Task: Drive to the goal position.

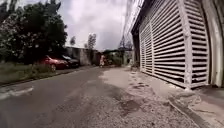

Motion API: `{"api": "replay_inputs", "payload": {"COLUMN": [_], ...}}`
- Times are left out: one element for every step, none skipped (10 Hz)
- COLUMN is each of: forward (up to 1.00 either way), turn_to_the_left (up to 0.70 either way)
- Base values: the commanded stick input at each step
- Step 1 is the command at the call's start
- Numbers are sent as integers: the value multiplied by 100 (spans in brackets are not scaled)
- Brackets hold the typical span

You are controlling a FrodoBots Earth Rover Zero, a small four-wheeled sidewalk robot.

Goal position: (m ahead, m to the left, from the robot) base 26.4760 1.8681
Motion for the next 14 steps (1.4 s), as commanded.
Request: {"api": "replay_inputs", "payload": {"forward": [70,70,70,70,70,70,70,70,70,70,70,70,70,70], "turn_to_the_left": [0,0,0,3,21,35,34,2,0,0,0,0,0,0]}}
